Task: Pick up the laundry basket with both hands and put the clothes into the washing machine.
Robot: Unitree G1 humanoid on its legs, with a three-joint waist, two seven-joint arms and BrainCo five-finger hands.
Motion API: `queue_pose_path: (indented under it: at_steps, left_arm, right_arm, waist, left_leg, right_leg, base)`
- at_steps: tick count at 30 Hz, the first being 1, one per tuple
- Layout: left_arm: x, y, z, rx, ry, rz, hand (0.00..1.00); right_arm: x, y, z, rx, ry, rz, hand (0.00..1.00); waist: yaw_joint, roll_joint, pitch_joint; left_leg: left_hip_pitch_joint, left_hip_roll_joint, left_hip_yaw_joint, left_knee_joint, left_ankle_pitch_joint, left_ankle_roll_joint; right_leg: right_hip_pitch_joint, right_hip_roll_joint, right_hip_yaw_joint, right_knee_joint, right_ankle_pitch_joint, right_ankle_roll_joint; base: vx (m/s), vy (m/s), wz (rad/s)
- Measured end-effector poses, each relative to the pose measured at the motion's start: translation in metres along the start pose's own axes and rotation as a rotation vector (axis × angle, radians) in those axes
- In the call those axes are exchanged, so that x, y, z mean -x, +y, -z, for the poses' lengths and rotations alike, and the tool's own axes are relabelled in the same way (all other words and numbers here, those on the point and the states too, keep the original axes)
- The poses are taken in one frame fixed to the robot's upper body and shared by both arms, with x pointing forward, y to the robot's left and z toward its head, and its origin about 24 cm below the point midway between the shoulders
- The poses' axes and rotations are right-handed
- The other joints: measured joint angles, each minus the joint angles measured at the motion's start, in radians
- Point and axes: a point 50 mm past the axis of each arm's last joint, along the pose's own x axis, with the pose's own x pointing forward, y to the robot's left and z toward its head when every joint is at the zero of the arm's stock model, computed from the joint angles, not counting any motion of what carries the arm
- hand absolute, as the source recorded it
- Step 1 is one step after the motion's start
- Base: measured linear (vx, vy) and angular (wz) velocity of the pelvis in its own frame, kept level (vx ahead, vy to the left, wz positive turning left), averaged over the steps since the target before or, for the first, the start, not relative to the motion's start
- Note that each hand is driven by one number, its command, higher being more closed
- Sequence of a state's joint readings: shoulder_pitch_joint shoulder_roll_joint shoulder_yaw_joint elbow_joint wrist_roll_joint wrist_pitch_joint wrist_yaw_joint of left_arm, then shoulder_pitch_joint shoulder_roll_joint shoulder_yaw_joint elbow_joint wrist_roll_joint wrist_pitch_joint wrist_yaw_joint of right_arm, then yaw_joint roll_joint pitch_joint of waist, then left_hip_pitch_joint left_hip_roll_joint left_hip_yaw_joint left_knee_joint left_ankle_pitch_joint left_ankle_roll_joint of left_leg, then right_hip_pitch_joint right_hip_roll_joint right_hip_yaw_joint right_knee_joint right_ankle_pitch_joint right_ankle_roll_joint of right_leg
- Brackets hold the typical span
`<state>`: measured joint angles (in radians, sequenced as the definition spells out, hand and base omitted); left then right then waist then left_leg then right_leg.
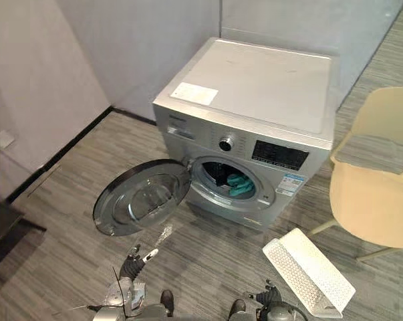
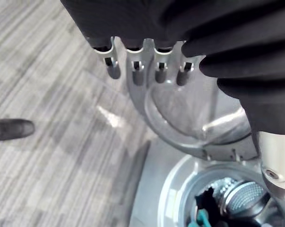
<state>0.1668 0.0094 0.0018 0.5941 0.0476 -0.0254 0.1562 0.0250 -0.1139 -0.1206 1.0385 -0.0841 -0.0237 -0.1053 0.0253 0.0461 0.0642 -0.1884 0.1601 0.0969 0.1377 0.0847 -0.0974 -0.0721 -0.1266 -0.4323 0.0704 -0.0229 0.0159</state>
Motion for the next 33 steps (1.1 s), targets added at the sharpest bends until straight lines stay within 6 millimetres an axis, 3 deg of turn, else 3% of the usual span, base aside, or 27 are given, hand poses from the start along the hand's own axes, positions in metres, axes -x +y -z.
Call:
queue_pose_path:
  at_steps: [3, 5, 6, 8, 9, 12, 16, 19, 21, 22, 25, 28, 33]
  left_arm:
    - [0.002, 0.002, 0.009, 0.007, 0.036, -0.007, 0.00]
    - [0.004, 0.005, 0.021, 0.017, 0.086, -0.020, 0.00]
    - [0.005, 0.012, 0.030, 0.037, 0.123, -0.051, 0.00]
    - [0.009, 0.020, 0.041, 0.061, 0.165, -0.086, 0.00]
    - [0.010, 0.025, 0.048, 0.086, 0.199, -0.110, 0.00]
    - [0.010, 0.040, 0.052, 0.090, 0.218, -0.161, 0.00]
    - [0.013, 0.044, 0.053, 0.209, 0.217, -0.220, 0.00]
    - [0.017, 0.071, 0.028, 0.332, 0.079, -0.365, 0.00]
    - [0.025, 0.094, 0.012, 0.366, -0.020, -0.468, 0.00]
    - [0.028, 0.102, 0.005, 0.377, -0.056, -0.499, 0.00]
    - [0.052, 0.142, -0.041, 0.380, -0.288, -0.672, 0.00]
    - [0.078, 0.168, -0.072, 0.325, -0.443, -0.818, 0.00]
    - [0.098, 0.216, -0.104, 0.280, -0.565, -1.055, 0.00]
  right_arm:
    - [0.000, -0.002, 0.002, -0.006, 0.003, 0.005, 0.00]
    - [0.001, -0.004, 0.004, -0.007, 0.011, 0.011, 0.00]
    - [0.002, -0.006, 0.008, -0.006, 0.021, 0.014, 0.00]
    - [0.003, -0.008, 0.014, -0.005, 0.032, 0.018, 0.00]
    - [0.004, -0.006, 0.016, -0.047, 0.040, 0.023, 0.00]
    - [0.008, -0.001, 0.028, -0.101, 0.075, 0.016, 0.00]
    - [0.009, -0.008, 0.031, -0.129, 0.079, 0.031, 0.00]
    - [0.008, -0.009, 0.031, -0.123, 0.080, 0.031, 0.00]
    - [0.008, -0.009, 0.031, -0.122, 0.081, 0.021, 0.00]
    - [0.008, -0.008, 0.032, -0.122, 0.084, 0.015, 0.00]
    - [0.010, -0.003, 0.035, -0.098, 0.100, -0.019, 0.00]
    - [0.010, 0.007, 0.034, -0.078, 0.098, -0.059, 0.00]
    - [0.011, 0.018, 0.030, 0.012, 0.079, -0.132, 0.00]
  waist:
    - [0.013, -0.005, 0.009]
    - [0.016, 0.009, 0.013]
    - [0.014, 0.015, 0.011]
    - [0.012, 0.039, 0.009]
    - [0.009, 0.036, 0.001]
    - [-0.011, -0.013, -0.009]
    - [-0.010, 0.010, -0.027]
    - [-0.005, 0.026, -0.041]
    - [0.001, 0.039, -0.050]
    - [0.003, 0.039, -0.051]
    - [0.042, 0.029, -0.061]
    - [0.051, 0.024, -0.064]
    - [0.073, 0.019, -0.081]
  left_leg:
    - [-0.005, -0.005, -0.005, -0.007, 0.031, 0.008]
    - [-0.006, -0.006, -0.022, 0.047, -0.020, 0.016]
    - [0.005, -0.004, -0.055, 0.079, -0.076, 0.015]
    - [0.034, 0.007, -0.076, 0.037, -0.145, 0.002]
    - [0.028, -0.003, -0.063, -0.001, -0.151, 0.005]
    - [0.073, -0.061, -0.062, -0.135, -0.113, -0.007]
    - [0.141, -0.085, -0.064, -0.238, -0.057, -0.001]
    - [0.136, -0.091, -0.067, -0.238, -0.053, 0.002]
    - [0.132, -0.086, -0.070, -0.237, -0.006, 0.015]
    - [0.135, -0.088, -0.070, -0.235, -0.002, 0.020]
    - [0.144, -0.092, -0.066, -0.230, 0.001, 0.024]
    - [0.158, -0.094, -0.062, -0.230, 0.000, 0.024]
    - [0.167, -0.086, -0.042, -0.228, -0.017, 0.030]
  right_leg:
    - [0.001, -0.014, -0.032, -0.005, 0.008, -0.008]
    - [0.009, -0.018, -0.029, -0.006, 0.010, 0.000]
    - [0.023, -0.016, -0.027, -0.025, 0.024, 0.021]
    - [0.041, 0.010, -0.025, -0.064, 0.047, 0.046]
    - [0.061, 0.010, -0.020, -0.130, 0.059, 0.058]
    - [0.080, -0.019, 0.001, -0.146, 0.073, 0.058]
    - [0.101, -0.032, 0.002, -0.145, 0.073, 0.059]
    - [0.105, -0.031, -0.001, -0.147, 0.073, 0.060]
    - [0.109, -0.026, -0.005, -0.147, 0.076, 0.066]
    - [0.112, -0.026, -0.006, -0.146, 0.075, 0.066]
    - [0.123, -0.034, -0.009, -0.146, 0.072, 0.064]
    - [0.140, -0.042, -0.009, -0.146, 0.072, 0.064]
    - [0.141, -0.042, -0.001, -0.144, 0.055, 0.075]
  base:
    - [-0.20, 0.030, 0.30]
    - [-0.12, 0.072, -0.04]
    - [-0.07, 0.132, -0.19]
    - [-0.07, 0.140, -0.23]
    - [-0.05, 0.106, -0.02]
    - [0.10, 0.086, 0.24]
    - [0.03, 0.039, 0.15]
    - [0.09, 0.005, 0.05]
    - [0.11, -0.018, 0.03]
    - [0.14, -0.021, 0.07]
    - [0.15, -0.018, 0.02]
    - [0.07, -0.006, 0.05]
    - [-0.02, 0.002, -0.07]
